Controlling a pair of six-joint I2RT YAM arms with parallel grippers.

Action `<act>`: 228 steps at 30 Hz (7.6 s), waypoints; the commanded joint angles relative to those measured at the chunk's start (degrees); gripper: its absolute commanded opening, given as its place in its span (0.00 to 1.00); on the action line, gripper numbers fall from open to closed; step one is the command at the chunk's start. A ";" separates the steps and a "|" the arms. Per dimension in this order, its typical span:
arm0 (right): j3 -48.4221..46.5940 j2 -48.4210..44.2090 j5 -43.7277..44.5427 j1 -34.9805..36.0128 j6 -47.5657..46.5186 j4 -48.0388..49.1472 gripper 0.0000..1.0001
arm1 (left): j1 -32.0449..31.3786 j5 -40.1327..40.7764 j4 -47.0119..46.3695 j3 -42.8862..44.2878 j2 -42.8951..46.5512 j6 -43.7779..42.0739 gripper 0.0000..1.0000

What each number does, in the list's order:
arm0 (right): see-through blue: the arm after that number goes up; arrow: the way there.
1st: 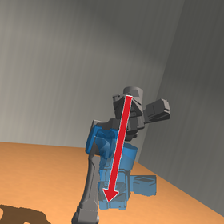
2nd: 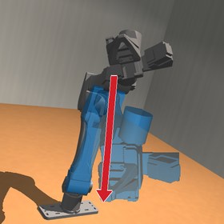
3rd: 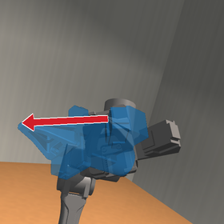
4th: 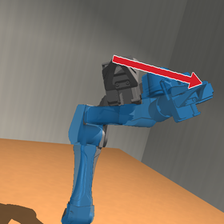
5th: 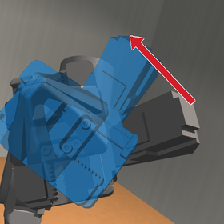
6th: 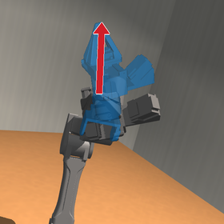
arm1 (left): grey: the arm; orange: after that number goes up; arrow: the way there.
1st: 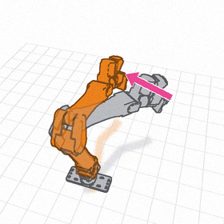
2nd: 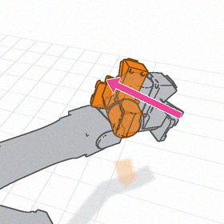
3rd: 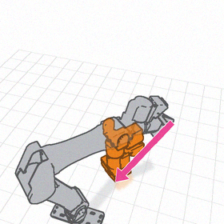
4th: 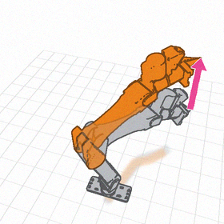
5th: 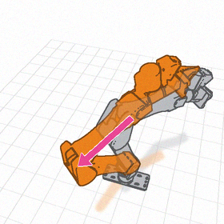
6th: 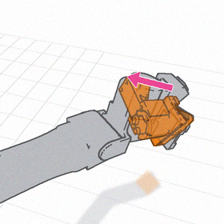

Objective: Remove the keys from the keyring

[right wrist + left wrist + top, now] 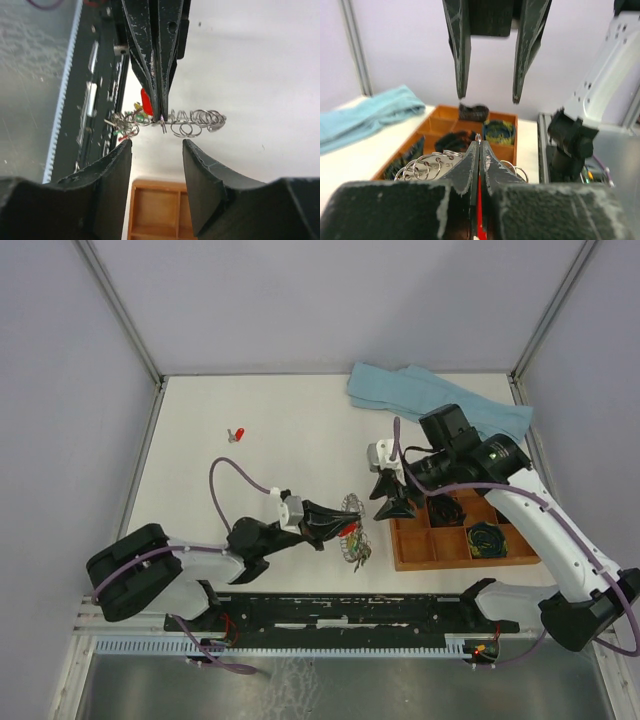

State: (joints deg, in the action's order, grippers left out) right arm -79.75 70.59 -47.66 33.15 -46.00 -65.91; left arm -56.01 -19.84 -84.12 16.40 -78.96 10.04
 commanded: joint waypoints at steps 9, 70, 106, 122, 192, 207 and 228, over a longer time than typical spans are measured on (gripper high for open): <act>-1.71 2.20 -25.36 -3.43 37.51 35.57 0.48 | -0.21 9.62 -14.97 3.95 16.31 0.15 0.03; -12.18 3.66 6.79 1.66 -2.51 -5.67 0.01 | -0.15 8.53 43.90 4.24 36.66 -9.97 0.52; -9.64 8.61 14.86 6.96 -5.15 -8.64 0.01 | -0.22 -1.00 6.04 9.37 1.45 -5.47 0.37; -9.43 8.27 14.34 6.94 -5.24 -8.63 0.01 | -0.21 -1.69 6.06 10.27 -1.77 -5.22 0.32; -3.37 2.16 -20.14 0.08 26.15 23.77 0.48 | 0.10 6.04 -15.01 4.55 15.43 -7.52 0.03; 1.96 -0.59 -24.42 0.25 36.10 37.03 0.33 | 0.11 5.33 -15.00 6.97 14.94 -4.52 0.03; -1.06 -1.82 -15.78 0.21 5.51 12.46 0.01 | 0.11 8.12 -7.58 -3.65 24.38 -7.27 0.52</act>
State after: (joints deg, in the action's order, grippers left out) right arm -77.10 70.30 -66.96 33.26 -24.01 -41.56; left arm -55.96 -13.50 -87.57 16.32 -61.25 5.91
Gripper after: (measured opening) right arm 0.012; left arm 0.483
